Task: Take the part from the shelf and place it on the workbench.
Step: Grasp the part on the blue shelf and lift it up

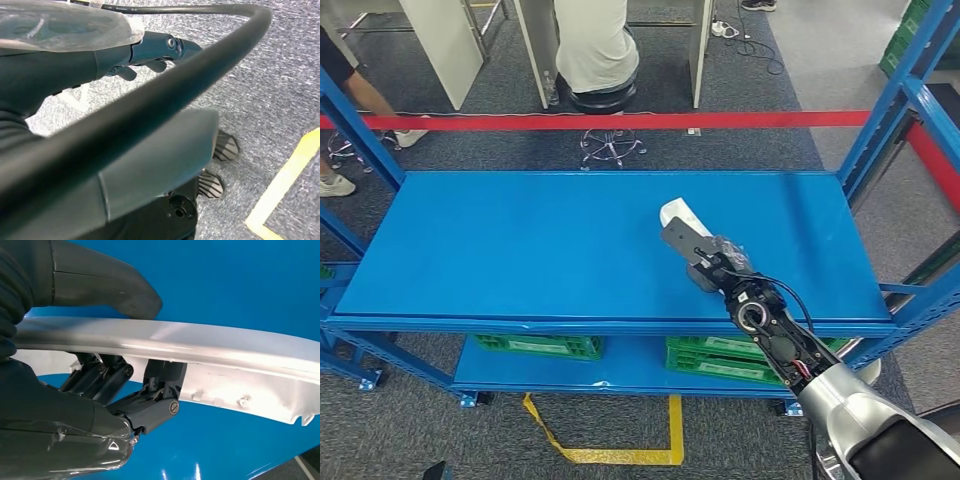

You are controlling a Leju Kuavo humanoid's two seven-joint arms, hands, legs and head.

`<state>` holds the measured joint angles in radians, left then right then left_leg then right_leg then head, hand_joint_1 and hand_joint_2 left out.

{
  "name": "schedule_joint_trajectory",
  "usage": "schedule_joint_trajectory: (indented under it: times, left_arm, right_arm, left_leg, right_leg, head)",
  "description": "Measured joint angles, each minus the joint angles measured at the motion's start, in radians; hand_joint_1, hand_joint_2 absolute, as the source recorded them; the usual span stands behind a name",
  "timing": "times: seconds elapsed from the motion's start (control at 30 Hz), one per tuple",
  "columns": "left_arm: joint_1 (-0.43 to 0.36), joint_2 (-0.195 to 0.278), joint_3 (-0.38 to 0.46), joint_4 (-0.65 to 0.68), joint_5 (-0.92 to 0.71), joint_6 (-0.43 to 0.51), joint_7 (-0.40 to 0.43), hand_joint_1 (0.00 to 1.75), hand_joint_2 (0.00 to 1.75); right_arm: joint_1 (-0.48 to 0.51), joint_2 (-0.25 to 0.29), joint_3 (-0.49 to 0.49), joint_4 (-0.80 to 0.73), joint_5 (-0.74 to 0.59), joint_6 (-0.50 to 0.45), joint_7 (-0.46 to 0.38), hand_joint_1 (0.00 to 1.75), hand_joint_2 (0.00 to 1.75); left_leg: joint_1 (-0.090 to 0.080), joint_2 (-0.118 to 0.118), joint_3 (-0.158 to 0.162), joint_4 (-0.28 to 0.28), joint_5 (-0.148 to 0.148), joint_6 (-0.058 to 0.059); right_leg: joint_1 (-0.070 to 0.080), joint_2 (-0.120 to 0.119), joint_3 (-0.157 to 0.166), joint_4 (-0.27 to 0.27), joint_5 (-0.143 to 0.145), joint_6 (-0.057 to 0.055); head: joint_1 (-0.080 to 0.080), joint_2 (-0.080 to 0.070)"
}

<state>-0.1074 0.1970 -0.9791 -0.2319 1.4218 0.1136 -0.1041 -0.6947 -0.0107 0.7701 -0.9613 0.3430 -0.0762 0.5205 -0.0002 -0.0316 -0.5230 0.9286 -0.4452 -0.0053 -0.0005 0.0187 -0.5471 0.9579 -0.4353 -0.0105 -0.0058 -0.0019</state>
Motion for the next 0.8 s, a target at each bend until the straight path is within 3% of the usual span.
schedule_joint_trajectory:
  times: [0.37,0.5,0.67,0.8]
  left_arm:
    - [0.001,0.004,0.002,0.000,0.009,-0.015,-0.043,0.00,1.75]
    - [0.001,0.006,0.007,0.000,0.016,-0.013,-0.050,0.00,1.75]
    - [0.004,0.007,0.008,0.000,0.022,-0.007,-0.057,0.00,1.75]
    - [0.005,0.008,0.008,0.000,0.021,-0.007,-0.065,0.00,1.75]
  right_arm:
    - [0.001,0.000,0.001,-0.002,0.001,-0.014,0.017,1.71,1.75]
    - [0.013,-0.005,-0.005,-0.020,0.018,-0.098,0.001,1.71,1.75]
    - [0.068,-0.019,-0.057,-0.102,-0.026,-0.307,-0.195,1.71,1.75]
    - [0.106,-0.036,-0.098,-0.188,-0.119,-0.347,-0.336,1.71,1.75]
  left_leg:
    - [0.000,0.000,0.001,0.000,0.000,0.000]
    - [0.000,0.000,0.001,0.000,0.000,0.000]
    - [0.000,0.000,0.000,0.000,0.000,0.000]
    - [0.000,0.001,0.000,0.000,0.000,0.000]
  right_leg:
    - [0.000,0.000,0.000,0.000,0.000,0.000]
    - [0.000,0.000,0.000,0.000,0.000,0.000]
    - [0.000,0.001,0.000,0.000,0.000,0.000]
    - [0.000,0.001,-0.001,0.000,0.000,0.000]
  head:
    - [0.000,0.000]
    - [0.000,0.000]
    - [0.001,0.000]
    - [0.001,0.000]
